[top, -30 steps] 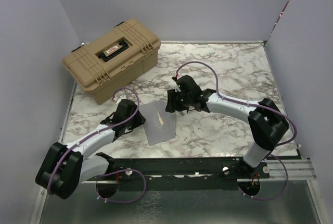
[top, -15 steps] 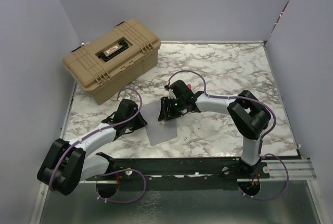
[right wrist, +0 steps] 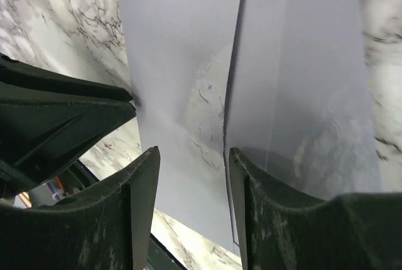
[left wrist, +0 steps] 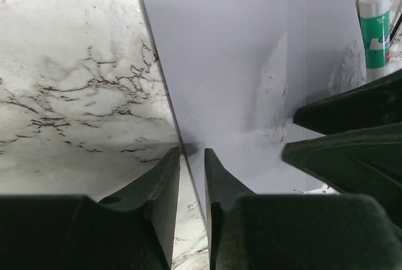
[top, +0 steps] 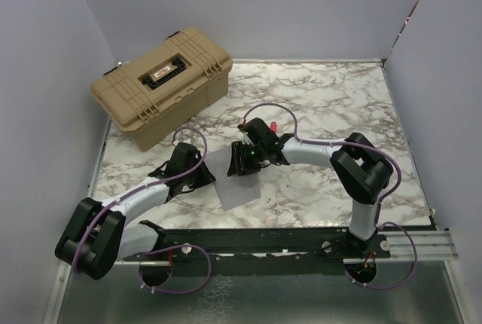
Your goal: Place the letter into the envelope and seal it
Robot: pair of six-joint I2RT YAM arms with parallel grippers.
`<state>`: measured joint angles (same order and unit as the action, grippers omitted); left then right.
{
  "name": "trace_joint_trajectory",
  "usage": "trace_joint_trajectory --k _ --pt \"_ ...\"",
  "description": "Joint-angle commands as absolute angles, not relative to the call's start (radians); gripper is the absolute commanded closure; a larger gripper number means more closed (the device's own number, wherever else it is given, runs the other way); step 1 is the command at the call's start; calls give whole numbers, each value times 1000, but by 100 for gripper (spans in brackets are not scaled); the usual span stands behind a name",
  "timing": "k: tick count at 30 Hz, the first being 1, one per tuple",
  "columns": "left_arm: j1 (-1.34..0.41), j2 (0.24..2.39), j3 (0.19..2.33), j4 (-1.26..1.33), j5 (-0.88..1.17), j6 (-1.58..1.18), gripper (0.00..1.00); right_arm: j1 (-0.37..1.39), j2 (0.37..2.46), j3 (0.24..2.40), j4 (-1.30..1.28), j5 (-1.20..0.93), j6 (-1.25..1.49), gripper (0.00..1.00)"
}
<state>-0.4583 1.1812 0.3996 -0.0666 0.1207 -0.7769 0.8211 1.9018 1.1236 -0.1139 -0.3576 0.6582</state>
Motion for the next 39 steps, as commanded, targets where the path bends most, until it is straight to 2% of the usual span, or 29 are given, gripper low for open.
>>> trace_joint_trajectory --k 1,7,10,15,21,35,39 --pt "-459 1143 388 -98 69 -777 76 830 1790 1161 -209 -179 613 48" --pt "-459 1089 425 -115 -41 -794 64 821 1650 1121 -267 138 485 47" --pt "-459 1058 471 -151 -115 -804 54 817 1653 1146 -358 292 409 45" --pt "-458 999 502 -151 -225 -794 30 816 1699 1160 -383 312 325 46" --pt "-459 967 543 -147 -256 -771 3 812 1747 1163 -416 291 321 51" --pt "-457 982 596 -77 -142 -641 1 799 1877 1186 -414 208 338 62" --pt "-456 999 615 -46 -89 -612 1 792 1869 1160 -386 210 334 74"
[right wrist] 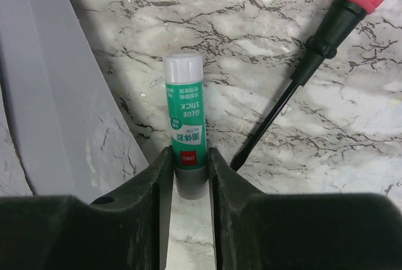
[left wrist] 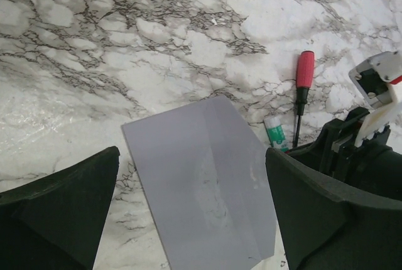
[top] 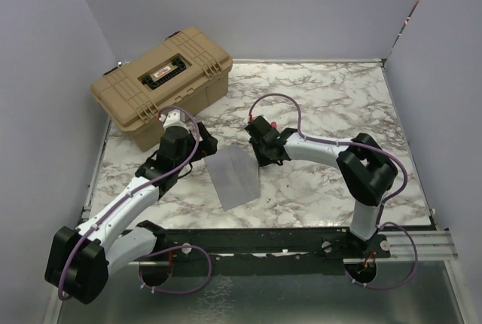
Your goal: Place the letter into the envelope and seal it
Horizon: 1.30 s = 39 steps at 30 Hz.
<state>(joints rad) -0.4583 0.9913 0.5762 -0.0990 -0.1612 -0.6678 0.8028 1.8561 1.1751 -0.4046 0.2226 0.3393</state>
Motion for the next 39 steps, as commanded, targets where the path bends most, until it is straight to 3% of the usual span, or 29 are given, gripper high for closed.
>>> trace_joint_trajectory --k 1,6,11,15,19,34,39 --pt "-456 1009 625 -39 -62 -602 1 790 1858 1155 -382 212 333 80" --pt "-454 1070 691 -28 81 -539 1 790 1726 1115 -317 178 284 94" --pt "-450 1102 763 -28 162 -545 1 790 1546 1105 -301 158 249 97" --pt "-446 1158 879 -3 426 -526 1 790 1383 1051 -239 153 248 100" --pt "-446 1212 979 -3 508 -564 1 790 1270 1034 -200 146 250 100" --pt "-448 1290 1047 113 774 -740 1 790 1271 1179 -262 -175 50 100" --pt "-448 1332 1047 130 834 -798 23 790 1297 1216 -303 -214 -25 100"
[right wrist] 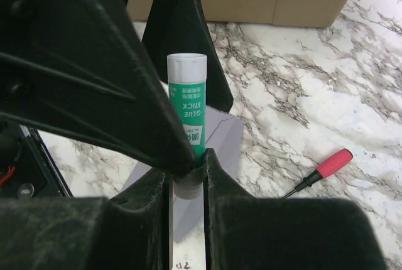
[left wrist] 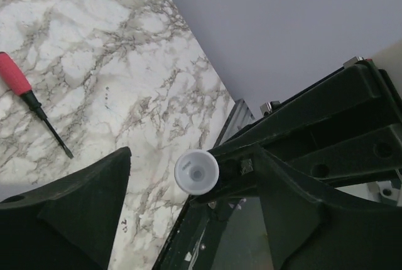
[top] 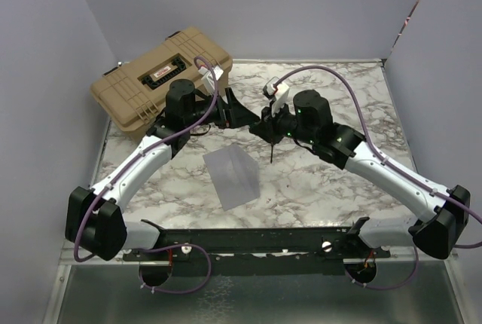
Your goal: Place the letter into the envelope and seal it
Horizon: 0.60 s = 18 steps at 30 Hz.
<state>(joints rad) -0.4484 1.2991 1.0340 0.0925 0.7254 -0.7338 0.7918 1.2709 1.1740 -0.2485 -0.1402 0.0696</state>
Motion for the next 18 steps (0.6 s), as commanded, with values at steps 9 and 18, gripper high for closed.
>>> trace_joint_trajectory --k 9,18 --pt "-445 1342 1056 94 906 -811 53 790 1317 1251 -402 -192 -159 100" --pt "-447 1339 1035 80 927 -816 100 790 1336 1285 -457 -229 -221 100"
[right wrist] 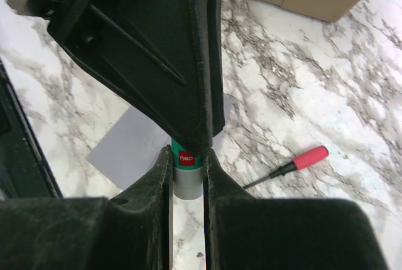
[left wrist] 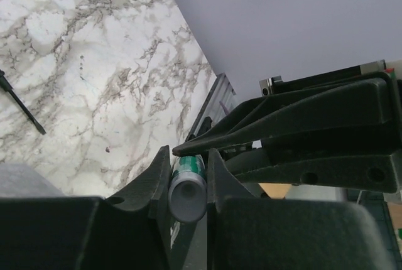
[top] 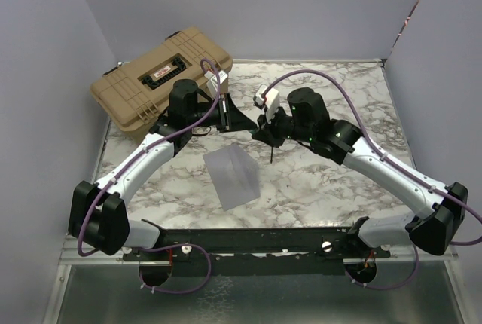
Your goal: Place the letter into the envelope and seal it
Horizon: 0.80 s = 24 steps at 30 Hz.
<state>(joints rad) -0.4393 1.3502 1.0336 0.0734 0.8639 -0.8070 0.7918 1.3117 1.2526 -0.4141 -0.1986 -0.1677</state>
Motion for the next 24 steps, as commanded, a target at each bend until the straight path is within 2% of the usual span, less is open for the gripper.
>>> trace_joint_trajectory --k 1,3,4,6,7,9,10,14,19,24 --pt "-446 1340 1035 79 923 -816 100 790 1337 1284 -457 -226 -217 100" --pt "-446 1339 1039 80 909 -817 100 790 1339 1291 -458 -190 -174 98" --pt "-447 1338 1042 80 894 -821 100 788 1342 1300 -466 -175 -146 88" --pt "-445 1340 1053 80 862 -833 100 768 1352 1327 -492 -212 -81 58" --pt "-444 1344 1061 80 848 -844 100 752 1351 1337 -496 -255 -48 46" --pt "-442 1351 1082 80 823 -871 100 719 1323 1315 -419 -326 41 28" --pt "-441 1355 1092 85 812 -887 100 704 1298 1287 -367 -354 90 24" --pt "-432 1363 1117 167 786 -1004 100 614 1204 1173 -124 -436 348 16" --pt "-425 1371 1112 358 761 -1230 100 577 1154 1048 182 -468 702 16" --pt "-421 1386 1154 384 730 -1343 100 565 1156 1000 328 -414 971 21"
